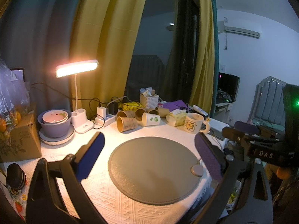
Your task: Flip cup upright
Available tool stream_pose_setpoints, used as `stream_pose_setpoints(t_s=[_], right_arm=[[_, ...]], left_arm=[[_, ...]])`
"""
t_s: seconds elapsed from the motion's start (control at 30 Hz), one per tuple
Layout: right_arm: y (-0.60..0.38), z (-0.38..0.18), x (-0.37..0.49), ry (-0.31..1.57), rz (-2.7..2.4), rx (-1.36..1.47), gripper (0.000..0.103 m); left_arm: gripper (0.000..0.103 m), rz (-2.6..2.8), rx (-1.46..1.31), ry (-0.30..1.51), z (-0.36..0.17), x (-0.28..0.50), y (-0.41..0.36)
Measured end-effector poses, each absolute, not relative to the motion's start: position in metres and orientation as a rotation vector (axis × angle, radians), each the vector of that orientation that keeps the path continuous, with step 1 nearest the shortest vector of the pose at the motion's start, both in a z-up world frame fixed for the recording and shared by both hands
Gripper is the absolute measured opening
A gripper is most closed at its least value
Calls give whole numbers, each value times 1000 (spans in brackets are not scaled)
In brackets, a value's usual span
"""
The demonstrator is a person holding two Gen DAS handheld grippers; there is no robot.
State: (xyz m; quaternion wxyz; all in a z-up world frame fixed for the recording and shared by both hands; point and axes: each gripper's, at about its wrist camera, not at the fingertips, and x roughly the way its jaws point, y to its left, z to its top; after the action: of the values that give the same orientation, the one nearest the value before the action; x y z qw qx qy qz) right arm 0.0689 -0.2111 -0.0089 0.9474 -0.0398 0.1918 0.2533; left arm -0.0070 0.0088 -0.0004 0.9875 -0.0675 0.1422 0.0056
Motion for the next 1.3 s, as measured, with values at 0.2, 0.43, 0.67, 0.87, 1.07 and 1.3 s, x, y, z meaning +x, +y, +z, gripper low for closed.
stream_pose_setpoints(t_s=[0.2, 0.43, 0.67, 0.87, 1.07, 1.3], right_arm=[[-211, -9, 69, 391, 516, -81, 66], [-211, -9, 69, 391, 515, -81, 66], [-212, -8, 70, 393, 516, -82, 66], [-208, -12, 72, 403, 534, -92, 66], [-192, -25, 103, 446, 562, -94, 66], [-184, -32, 147, 474, 591, -97, 66]], left_arm=[[98, 9, -133, 287, -1, -7, 8], [98, 5, -131, 285, 0, -9, 6], [98, 6, -129, 284, -1, -9, 6], [98, 6, -46, 273, 3, 1, 1], [98, 13, 6, 315, 4, 33, 6], [98, -7, 37, 392, -1, 81, 18]])
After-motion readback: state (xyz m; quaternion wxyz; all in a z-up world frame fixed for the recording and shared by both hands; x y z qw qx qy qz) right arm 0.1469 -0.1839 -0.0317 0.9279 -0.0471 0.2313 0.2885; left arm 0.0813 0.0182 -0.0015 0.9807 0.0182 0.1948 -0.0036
